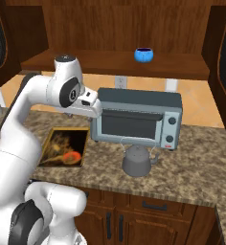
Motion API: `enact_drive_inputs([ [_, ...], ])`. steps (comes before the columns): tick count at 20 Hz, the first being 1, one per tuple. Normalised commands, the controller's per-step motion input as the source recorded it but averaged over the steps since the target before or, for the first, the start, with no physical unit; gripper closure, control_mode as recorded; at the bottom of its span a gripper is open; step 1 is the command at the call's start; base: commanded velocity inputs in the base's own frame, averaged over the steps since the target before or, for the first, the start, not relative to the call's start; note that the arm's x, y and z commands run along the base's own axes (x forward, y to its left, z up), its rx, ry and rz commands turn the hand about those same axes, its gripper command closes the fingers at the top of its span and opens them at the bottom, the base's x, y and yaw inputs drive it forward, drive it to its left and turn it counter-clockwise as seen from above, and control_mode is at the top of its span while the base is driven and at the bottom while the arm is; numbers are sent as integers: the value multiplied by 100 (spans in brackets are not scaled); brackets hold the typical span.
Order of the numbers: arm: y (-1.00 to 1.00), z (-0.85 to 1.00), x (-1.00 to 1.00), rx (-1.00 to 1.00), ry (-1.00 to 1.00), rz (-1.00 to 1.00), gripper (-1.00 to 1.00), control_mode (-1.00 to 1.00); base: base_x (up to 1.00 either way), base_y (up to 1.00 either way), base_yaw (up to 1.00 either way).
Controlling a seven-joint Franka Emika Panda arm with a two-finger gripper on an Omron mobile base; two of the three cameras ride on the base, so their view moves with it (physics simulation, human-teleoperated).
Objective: Pick the kettle from the counter and place it on the tray. Then pick the mug from the cabinet and place it on the tray. Then close the cabinet doors.
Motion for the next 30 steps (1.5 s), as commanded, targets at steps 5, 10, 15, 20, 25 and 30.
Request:
enact_drive_inputs([
  [5,-55,-21,-15,1,0,-40,-100,-100,0,0,0],
  [10,-47,-13,-7,2,1,-32,-100,-100,0,0,0],
  [15,-41,-11,-10,4,0,-18,-100,-100,0,0,0],
  [20,-38,-8,-10,4,0,-13,-100,-100,0,0,0],
  [25,-37,-9,-1,4,0,-17,-100,-100,0,0,0],
  [30,-22,-28,43,-1,0,-11,-100,-100,0,0,0],
])
